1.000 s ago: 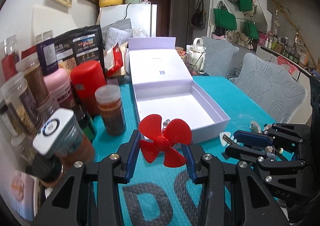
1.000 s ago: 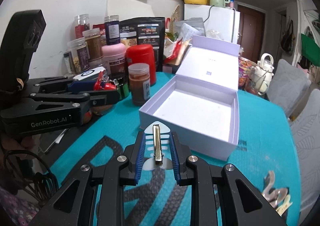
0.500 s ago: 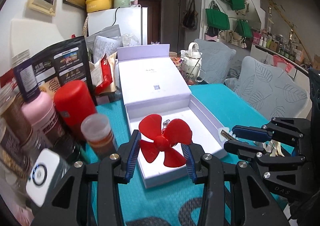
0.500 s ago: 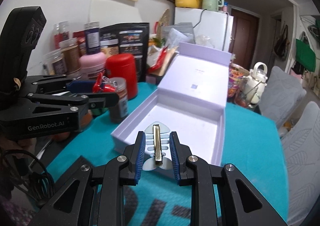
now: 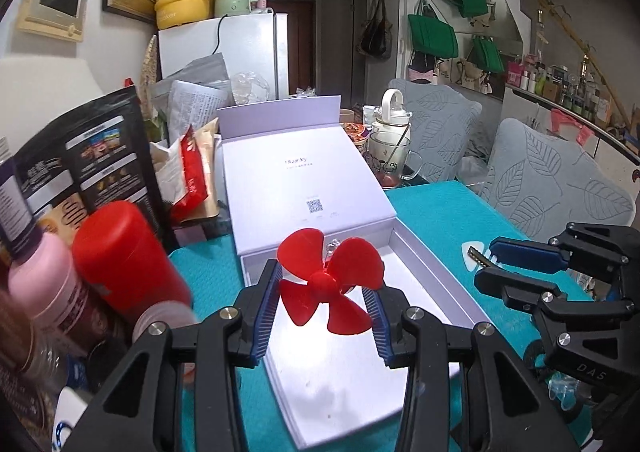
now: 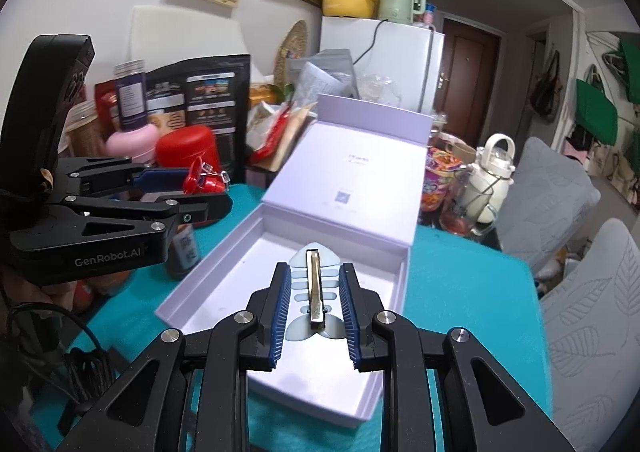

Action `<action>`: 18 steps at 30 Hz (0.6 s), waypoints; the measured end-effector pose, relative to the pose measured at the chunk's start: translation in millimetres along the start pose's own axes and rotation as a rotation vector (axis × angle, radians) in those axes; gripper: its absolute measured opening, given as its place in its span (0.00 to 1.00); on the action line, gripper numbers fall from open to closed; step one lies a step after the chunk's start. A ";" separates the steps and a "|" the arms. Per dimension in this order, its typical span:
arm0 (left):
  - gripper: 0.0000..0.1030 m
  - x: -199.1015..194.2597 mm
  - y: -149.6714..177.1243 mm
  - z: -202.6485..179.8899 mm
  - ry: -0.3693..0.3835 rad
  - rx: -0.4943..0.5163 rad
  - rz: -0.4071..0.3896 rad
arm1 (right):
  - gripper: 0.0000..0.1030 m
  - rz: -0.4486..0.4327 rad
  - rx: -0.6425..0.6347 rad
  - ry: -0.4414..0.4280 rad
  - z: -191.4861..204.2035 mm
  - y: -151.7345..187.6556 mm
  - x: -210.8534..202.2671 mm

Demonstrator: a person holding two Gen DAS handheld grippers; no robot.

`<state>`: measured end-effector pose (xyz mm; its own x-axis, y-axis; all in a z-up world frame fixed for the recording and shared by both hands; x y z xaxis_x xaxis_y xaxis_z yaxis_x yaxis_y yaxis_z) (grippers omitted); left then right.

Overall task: Organize rigid objects
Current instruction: 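Carry the red propeller and fish-bone clip with both tools over the white box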

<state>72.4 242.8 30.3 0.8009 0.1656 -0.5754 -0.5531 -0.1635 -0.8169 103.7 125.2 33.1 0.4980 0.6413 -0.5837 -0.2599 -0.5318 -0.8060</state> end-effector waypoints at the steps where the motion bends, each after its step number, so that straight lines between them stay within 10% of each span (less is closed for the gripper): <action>1: 0.40 2.7 -1.2 0.5 0.002 0.001 0.001 | 0.24 0.001 -0.001 0.003 -1.8 -1.1 2.7; 18: 0.40 69.2 -22.3 18.9 -0.029 -0.050 0.036 | 0.24 0.014 0.021 0.021 -21.2 -19.2 57.4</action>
<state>135.8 276.4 7.9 0.7734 0.1865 -0.6058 -0.5686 -0.2184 -0.7931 154.9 160.5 17.2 0.5109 0.6220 -0.5933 -0.2848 -0.5288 -0.7996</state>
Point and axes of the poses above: each gripper's, at about its wrist camera, not at the fingertips, and x roughly the way its jaws point, z to its left, y to its underside, the point moved 5 cm from there along x, roughly the way its jaws point, and after that the axes turned 3 degrees about y, right-handed, at the moved point
